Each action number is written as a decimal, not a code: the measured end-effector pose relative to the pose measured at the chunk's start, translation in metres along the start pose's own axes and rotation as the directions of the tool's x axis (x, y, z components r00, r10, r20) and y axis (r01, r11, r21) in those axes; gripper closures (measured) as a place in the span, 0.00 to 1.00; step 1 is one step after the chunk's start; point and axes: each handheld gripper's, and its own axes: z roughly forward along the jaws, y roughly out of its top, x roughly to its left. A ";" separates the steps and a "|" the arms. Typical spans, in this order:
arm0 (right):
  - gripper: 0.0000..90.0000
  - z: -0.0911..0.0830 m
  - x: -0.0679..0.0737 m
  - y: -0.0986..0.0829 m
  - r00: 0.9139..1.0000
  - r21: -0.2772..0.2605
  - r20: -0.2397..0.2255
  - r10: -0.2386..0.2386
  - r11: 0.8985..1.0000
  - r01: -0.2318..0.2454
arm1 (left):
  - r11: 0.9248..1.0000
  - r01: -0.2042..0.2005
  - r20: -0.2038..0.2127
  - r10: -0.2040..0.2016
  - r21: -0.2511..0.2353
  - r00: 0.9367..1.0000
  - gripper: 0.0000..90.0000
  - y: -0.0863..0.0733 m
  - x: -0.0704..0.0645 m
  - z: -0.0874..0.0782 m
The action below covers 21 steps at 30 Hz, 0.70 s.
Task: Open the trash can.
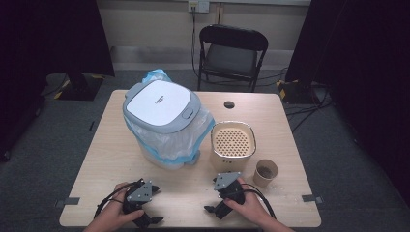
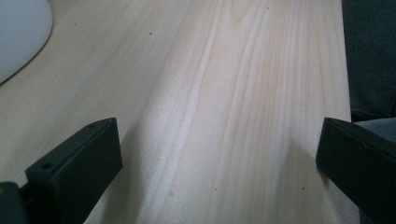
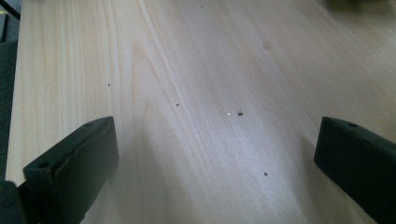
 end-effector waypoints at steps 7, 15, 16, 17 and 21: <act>0.09 -0.003 -0.003 0.005 0.999 0.043 -0.018 -0.028 0.999 0.029 | 1.000 0.001 -0.003 -0.001 0.003 1.000 0.00 0.000 0.000 0.000; 0.17 -0.015 -0.007 0.014 1.000 0.045 -0.010 -0.022 0.999 0.022 | 1.000 0.000 -0.004 0.000 0.006 1.000 0.00 0.000 0.000 0.000; 0.17 -0.018 -0.007 0.016 1.000 0.046 -0.008 -0.025 0.999 0.025 | 1.000 -0.001 -0.004 0.001 0.007 1.000 0.00 0.000 0.000 0.000; 0.17 -0.020 -0.008 0.018 1.000 0.044 -0.017 -0.020 0.999 0.020 | 1.000 -0.001 -0.004 0.001 0.007 1.000 0.00 0.000 0.000 0.000; 0.17 -0.030 -0.011 0.026 0.999 0.043 -0.036 0.000 0.999 0.002 | 1.000 0.002 -0.003 -0.002 0.001 1.000 0.00 0.000 0.000 0.000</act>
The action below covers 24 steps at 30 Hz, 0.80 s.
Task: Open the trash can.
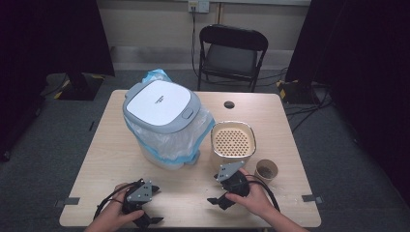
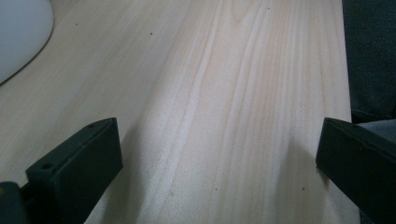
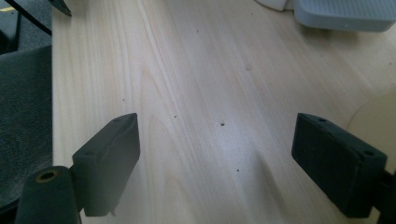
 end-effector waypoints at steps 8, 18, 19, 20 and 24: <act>0.18 -0.016 -0.005 0.010 1.000 -0.009 -0.021 0.014 1.000 -0.014 | 1.000 -0.002 -0.001 0.002 0.004 1.000 0.00 0.000 0.000 0.000; 0.18 -0.030 -0.008 0.026 0.999 0.006 -0.035 -0.015 1.000 0.015 | 1.000 0.001 0.001 -0.001 -0.001 1.000 0.00 0.000 0.000 0.000; 0.18 -0.031 -0.008 0.028 0.999 0.003 -0.036 -0.016 1.000 0.016 | 1.000 0.001 0.001 -0.001 -0.001 1.000 0.00 0.000 0.000 0.000; 0.18 -0.033 -0.008 0.030 0.999 0.002 -0.042 -0.019 1.000 0.019 | 1.000 0.001 0.001 -0.001 -0.001 1.000 0.00 0.000 0.000 0.000; 0.18 -0.037 -0.008 0.036 0.999 0.004 -0.045 -0.028 1.000 0.028 | 1.000 0.003 -0.003 -0.003 -0.002 1.000 0.00 0.000 0.000 0.000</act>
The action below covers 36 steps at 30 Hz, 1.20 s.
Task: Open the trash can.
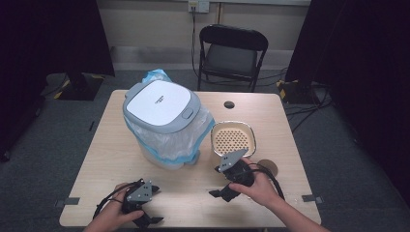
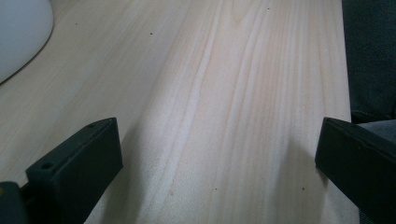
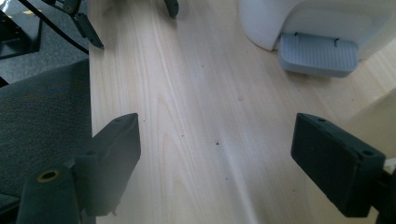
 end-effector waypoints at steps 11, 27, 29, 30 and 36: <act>0.18 -0.016 -0.002 0.017 0.999 0.011 -0.006 -0.033 0.999 0.033 | 1.000 0.000 0.000 0.000 0.000 1.000 0.00 0.000 0.000 0.000; 0.18 -0.032 -0.005 0.040 0.999 0.022 -0.037 -0.036 0.999 0.037 | 1.000 0.000 0.000 0.000 0.000 1.000 0.00 0.000 0.000 0.000; 0.18 -0.034 -0.006 0.044 0.999 0.016 -0.037 -0.034 0.999 0.035 | 1.000 0.000 0.000 0.000 0.000 1.000 0.00 0.000 0.000 0.000; 0.18 -0.035 -0.006 0.046 0.999 0.015 -0.041 -0.034 0.999 0.035 | 1.000 0.000 0.000 0.000 0.000 1.000 0.00 0.000 0.000 0.000; 0.18 -0.045 -0.010 0.058 0.998 -0.005 -0.045 -0.031 1.000 0.031 | 1.000 0.000 0.000 0.000 0.000 1.000 0.00 0.000 0.000 0.000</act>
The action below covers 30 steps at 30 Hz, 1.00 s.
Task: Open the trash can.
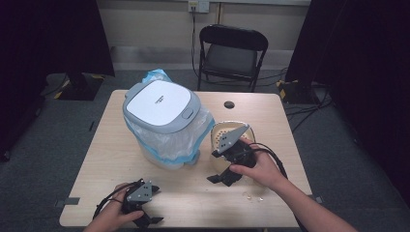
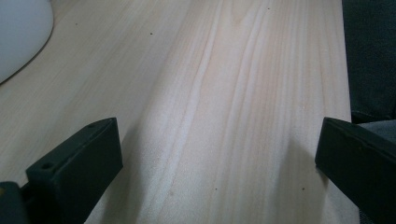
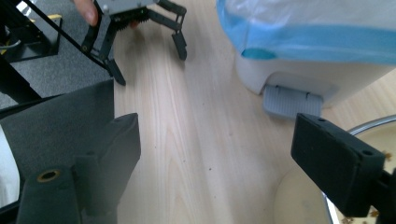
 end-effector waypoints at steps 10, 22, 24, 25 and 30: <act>0.18 -0.010 -0.010 0.014 1.000 -0.017 0.020 0.003 1.000 -0.002 | 1.000 -0.004 0.000 0.004 0.013 1.000 0.00 0.000 0.000 -0.001; 0.18 -0.015 -0.021 0.032 1.000 -0.026 0.023 -0.005 1.000 0.005 | 1.000 -0.003 0.001 0.003 0.000 1.000 0.00 0.000 0.000 0.000; 0.18 -0.015 -0.024 0.036 0.999 -0.028 0.031 -0.012 1.000 0.013 | 1.000 -0.002 0.001 0.002 0.000 1.000 0.00 0.000 0.000 0.000; 0.18 -0.016 -0.025 0.038 0.999 -0.031 0.031 -0.015 0.999 0.016 | 1.000 -0.002 0.002 0.002 -0.001 1.000 0.00 0.000 0.000 0.000; 0.18 -0.018 -0.029 0.045 0.999 -0.043 0.033 -0.014 0.999 0.015 | 1.000 -0.006 -0.001 0.006 0.000 1.000 0.00 0.000 0.000 0.000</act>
